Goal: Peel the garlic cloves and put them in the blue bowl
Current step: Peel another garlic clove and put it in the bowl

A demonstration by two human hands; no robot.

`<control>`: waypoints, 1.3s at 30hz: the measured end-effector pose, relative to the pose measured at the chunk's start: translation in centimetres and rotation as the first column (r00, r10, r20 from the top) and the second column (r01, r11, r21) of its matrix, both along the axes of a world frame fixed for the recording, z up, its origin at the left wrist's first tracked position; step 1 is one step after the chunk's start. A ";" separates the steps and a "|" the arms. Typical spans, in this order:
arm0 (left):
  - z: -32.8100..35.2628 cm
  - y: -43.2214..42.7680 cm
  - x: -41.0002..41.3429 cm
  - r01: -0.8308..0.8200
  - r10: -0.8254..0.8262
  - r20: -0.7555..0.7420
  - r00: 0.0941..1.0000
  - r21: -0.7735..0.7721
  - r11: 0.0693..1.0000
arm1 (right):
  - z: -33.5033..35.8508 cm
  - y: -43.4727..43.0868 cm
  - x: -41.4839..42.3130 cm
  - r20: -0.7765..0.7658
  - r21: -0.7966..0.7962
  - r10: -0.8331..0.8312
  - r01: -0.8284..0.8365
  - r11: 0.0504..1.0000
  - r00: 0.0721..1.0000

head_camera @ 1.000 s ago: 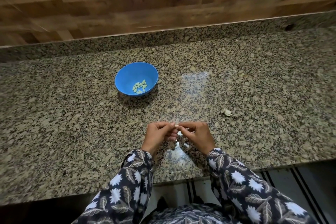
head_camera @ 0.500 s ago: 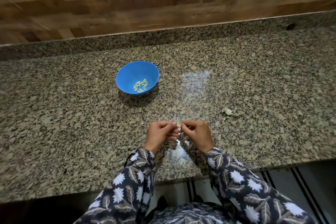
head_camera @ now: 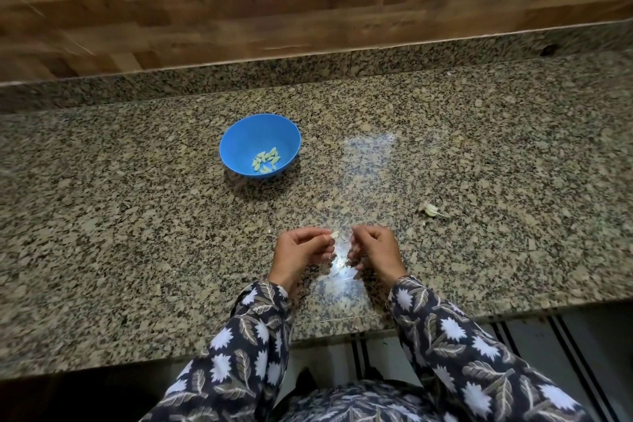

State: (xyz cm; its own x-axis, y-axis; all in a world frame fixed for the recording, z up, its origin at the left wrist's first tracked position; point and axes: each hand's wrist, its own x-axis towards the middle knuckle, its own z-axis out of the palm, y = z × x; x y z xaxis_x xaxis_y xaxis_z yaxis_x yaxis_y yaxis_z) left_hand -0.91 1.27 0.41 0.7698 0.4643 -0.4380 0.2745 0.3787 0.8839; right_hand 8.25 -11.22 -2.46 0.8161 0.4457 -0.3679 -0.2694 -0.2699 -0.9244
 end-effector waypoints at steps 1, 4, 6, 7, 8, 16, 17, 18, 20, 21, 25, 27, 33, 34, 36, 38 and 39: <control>0.0 0.0 0.0 -0.001 0.001 -0.004 1.000 0.008 1.000 | -0.2 -0.1 0.0 0.102 -0.056 0.047 -0.041 0.998 0.994; -0.1 0.0 0.3 -0.005 0.006 -0.028 1.000 0.037 0.999 | 0.0 -0.3 -0.4 0.396 -0.187 0.241 -0.180 0.966 0.886; -0.2 0.1 0.4 0.009 -0.005 -0.054 0.999 0.075 0.997 | 0.1 -0.2 -0.7 0.562 -0.259 0.324 -0.210 0.943 0.761; -0.3 0.1 0.4 0.020 -0.014 -0.067 0.998 0.095 0.995 | 0.3 -0.1 -1.0 0.628 -0.294 0.351 -0.205 0.933 0.695; -0.3 0.0 0.4 0.031 -0.023 -0.078 0.997 0.108 0.994 | 0.0 -0.2 -1.0 0.686 -0.313 0.358 -0.187 0.931 0.633; -0.2 -0.3 0.4 0.071 -0.058 -0.093 0.994 0.136 0.988 | 0.3 -0.1 -0.7 0.833 -0.338 0.352 -0.111 0.935 0.428; -0.2 -0.3 0.4 0.075 -0.062 -0.094 0.994 0.138 0.988 | 0.4 -0.1 -0.7 0.829 -0.339 0.354 -0.116 0.934 0.434; -0.2 -0.3 0.4 0.078 -0.064 -0.096 0.993 0.140 0.987 | 0.4 -0.1 -0.7 0.828 -0.337 0.352 -0.116 0.934 0.437; -0.3 -0.3 0.4 0.078 -0.065 -0.096 0.993 0.147 0.986 | 0.2 -0.1 -0.7 0.823 -0.340 0.354 -0.114 0.933 0.444; -0.3 -0.3 0.4 0.079 -0.065 -0.094 0.993 0.149 0.986 | 0.2 -0.1 -0.7 0.822 -0.342 0.356 -0.114 0.933 0.445; -0.4 -0.3 0.5 0.084 -0.069 -0.087 0.994 0.172 0.982 | -0.1 0.2 -0.9 0.810 -0.306 0.316 -0.103 0.946 0.494; -0.5 -0.3 0.5 0.086 -0.072 -0.079 0.994 0.192 0.978 | 0.0 0.4 -1.0 0.762 -0.267 0.266 -0.088 0.960 0.590; -0.7 -0.5 0.4 0.064 -0.059 -0.029 0.998 0.259 0.964 | 0.5 0.6 -1.5 0.447 -0.116 0.062 -0.011 0.993 0.892; -0.7 -0.6 0.3 0.055 -0.052 -0.017 0.998 0.259 0.964 | 0.5 0.6 -1.5 0.372 -0.083 0.022 0.010 0.996 0.928; -0.6 -0.7 0.2 0.021 -0.024 0.010 1.000 0.240 0.970 | 0.5 0.7 -1.3 0.192 -0.003 -0.069 0.070 0.998 0.979; -0.5 -0.7 0.2 -0.010 0.004 0.030 1.000 0.209 0.978 | 0.8 0.7 -1.1 -0.004 0.065 -0.132 0.132 0.989 0.991; -0.4 -0.7 0.1 -0.019 0.013 0.035 0.999 0.186 0.982 | 0.9 0.7 -1.1 -0.095 0.086 -0.148 0.156 0.984 0.984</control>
